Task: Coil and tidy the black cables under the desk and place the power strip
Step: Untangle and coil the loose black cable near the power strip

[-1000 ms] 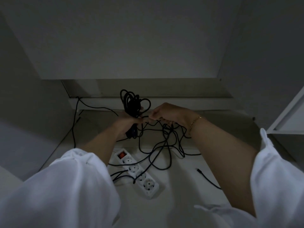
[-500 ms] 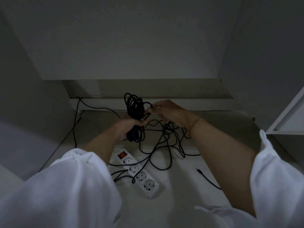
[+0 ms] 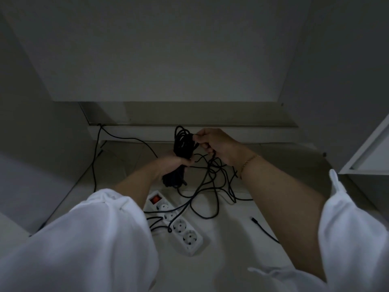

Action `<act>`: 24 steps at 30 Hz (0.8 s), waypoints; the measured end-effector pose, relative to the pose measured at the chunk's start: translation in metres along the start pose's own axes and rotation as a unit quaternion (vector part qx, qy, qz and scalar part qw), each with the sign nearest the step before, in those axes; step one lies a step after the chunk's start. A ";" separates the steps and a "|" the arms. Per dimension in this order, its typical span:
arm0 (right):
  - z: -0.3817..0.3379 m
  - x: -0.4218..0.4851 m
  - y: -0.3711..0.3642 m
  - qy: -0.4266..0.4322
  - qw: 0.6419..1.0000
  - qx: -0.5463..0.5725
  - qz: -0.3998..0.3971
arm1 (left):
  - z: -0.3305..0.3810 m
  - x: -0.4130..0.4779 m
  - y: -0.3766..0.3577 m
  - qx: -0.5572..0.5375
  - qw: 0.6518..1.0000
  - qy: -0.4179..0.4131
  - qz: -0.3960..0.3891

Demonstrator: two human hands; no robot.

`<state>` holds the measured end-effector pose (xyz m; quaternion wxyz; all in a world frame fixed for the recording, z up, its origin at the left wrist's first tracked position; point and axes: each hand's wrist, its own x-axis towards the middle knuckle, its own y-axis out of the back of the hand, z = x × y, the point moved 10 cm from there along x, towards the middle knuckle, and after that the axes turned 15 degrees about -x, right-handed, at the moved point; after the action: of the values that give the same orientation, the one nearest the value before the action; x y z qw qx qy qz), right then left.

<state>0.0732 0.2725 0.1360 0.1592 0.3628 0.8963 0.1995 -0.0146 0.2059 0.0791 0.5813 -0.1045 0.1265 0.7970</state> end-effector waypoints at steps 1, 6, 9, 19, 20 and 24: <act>0.000 0.000 -0.001 0.002 1.000 -0.003 0.002 | 0.000 0.000 0.000 0.001 1.000 -0.005 -0.002; -0.003 0.002 0.003 -0.001 0.998 0.053 0.025 | 0.001 0.005 0.017 -0.052 0.996 -0.040 0.056; -0.004 0.003 0.004 0.009 0.996 0.085 0.018 | 0.006 0.007 0.033 -0.170 0.978 -0.061 0.102; 0.041 -0.015 -0.037 -0.051 0.972 0.041 -0.225 | 0.023 0.000 0.041 -0.318 0.934 -0.112 0.116; 0.039 -0.011 -0.030 -0.051 0.976 0.072 -0.198 | 0.021 0.001 0.038 -0.302 0.940 -0.109 0.112; 0.029 -0.010 -0.027 -0.046 0.984 0.025 -0.170 | 0.020 0.004 0.033 -0.249 0.956 -0.110 0.105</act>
<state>0.0763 0.2545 0.0994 0.2225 0.2182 0.9413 0.1299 -0.0477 0.2059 0.0997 0.4603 -0.1441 -0.1307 0.8662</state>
